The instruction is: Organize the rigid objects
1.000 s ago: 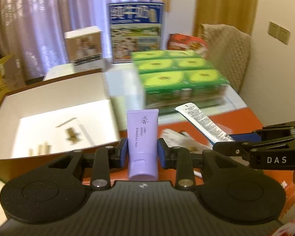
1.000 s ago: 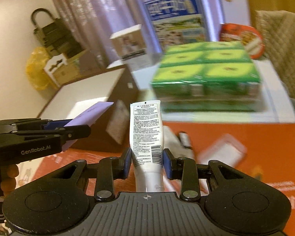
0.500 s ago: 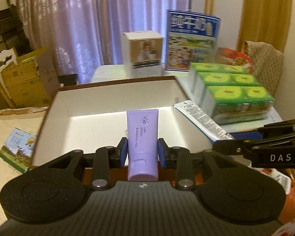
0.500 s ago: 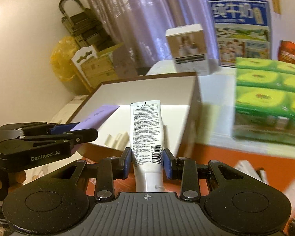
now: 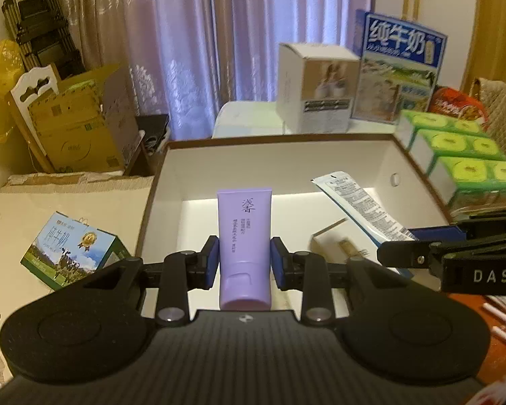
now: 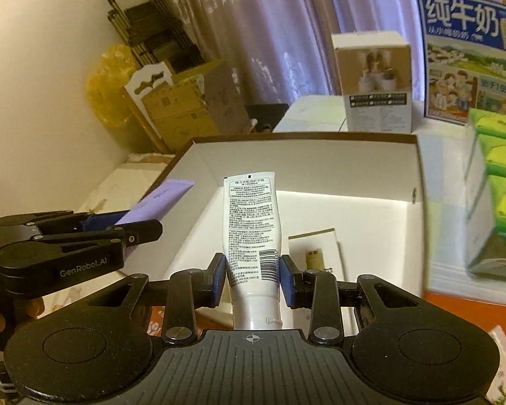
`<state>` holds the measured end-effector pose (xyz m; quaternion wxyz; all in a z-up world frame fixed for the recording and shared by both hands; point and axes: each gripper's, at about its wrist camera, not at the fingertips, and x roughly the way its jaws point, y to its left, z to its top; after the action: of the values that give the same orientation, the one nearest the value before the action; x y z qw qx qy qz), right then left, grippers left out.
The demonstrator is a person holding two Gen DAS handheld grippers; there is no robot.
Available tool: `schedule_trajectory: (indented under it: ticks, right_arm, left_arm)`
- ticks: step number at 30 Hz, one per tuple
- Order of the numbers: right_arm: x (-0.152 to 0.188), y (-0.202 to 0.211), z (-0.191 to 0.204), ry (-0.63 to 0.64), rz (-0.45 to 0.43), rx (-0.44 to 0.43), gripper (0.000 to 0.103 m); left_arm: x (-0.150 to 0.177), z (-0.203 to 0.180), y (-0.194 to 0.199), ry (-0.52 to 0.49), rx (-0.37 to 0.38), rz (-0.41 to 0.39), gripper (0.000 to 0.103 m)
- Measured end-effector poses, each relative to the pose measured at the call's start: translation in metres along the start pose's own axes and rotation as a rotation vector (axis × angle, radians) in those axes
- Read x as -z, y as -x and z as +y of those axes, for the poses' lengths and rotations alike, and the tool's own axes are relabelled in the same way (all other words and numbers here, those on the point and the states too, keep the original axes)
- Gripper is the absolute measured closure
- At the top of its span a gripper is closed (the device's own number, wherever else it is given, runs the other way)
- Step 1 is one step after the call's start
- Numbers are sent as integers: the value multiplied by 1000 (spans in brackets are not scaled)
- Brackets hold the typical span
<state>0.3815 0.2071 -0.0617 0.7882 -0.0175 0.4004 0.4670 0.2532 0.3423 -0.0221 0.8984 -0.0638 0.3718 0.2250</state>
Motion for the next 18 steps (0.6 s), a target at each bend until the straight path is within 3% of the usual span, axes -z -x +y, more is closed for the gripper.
schedule_trajectory:
  ticks: [8,18]
  right_arm:
    - [-4,-51,4,-34,86,59,72]
    - [-9,-79,0,-68,141,105,72]
  left_arm:
    - [2,21,-41,4,-7,78,75]
    - [5,30,-72,11,13,146,75]
